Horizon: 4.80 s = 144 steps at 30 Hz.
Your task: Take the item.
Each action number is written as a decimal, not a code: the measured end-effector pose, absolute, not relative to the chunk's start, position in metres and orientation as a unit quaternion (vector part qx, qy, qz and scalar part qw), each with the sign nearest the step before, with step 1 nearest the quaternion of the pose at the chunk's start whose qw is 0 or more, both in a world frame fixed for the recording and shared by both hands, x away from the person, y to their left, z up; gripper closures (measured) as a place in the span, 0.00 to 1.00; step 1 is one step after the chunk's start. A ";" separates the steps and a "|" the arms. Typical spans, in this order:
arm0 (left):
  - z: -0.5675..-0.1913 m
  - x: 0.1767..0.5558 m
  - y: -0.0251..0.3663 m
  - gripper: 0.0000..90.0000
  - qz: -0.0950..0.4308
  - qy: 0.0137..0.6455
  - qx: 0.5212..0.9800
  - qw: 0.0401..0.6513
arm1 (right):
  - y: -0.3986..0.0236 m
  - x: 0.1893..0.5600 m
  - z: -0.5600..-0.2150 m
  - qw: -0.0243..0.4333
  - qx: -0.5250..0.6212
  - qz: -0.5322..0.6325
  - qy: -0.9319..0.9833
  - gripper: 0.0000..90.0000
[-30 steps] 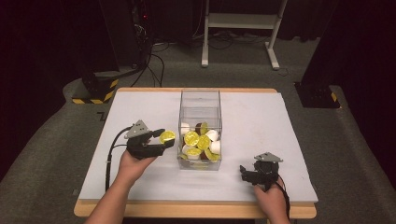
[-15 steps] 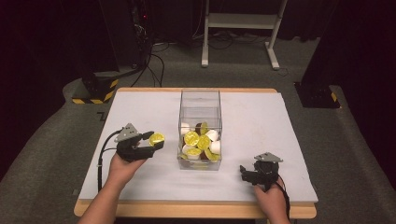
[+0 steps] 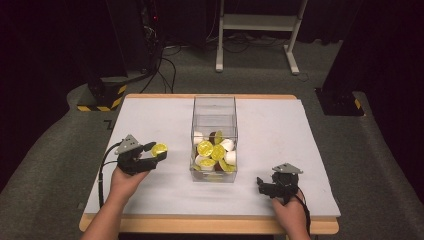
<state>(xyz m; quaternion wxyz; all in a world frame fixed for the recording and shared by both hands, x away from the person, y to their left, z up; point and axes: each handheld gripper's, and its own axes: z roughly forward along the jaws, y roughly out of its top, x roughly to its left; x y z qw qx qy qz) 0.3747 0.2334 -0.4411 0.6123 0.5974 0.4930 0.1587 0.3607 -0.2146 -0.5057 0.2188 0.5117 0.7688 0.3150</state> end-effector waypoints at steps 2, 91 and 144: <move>-0.444 0.375 0.235 0.42 0.164 0.494 0.600 0.608 | -0.215 0.361 -0.506 0.219 0.511 0.315 0.769 0.11; -0.504 0.453 0.243 0.32 0.216 0.574 0.596 0.519 | -0.215 0.361 -0.506 0.218 0.511 0.315 0.770 0.11; -0.518 0.333 0.253 0.27 0.210 0.559 0.649 0.471 | -0.215 0.361 -0.506 0.218 0.512 0.315 0.769 0.11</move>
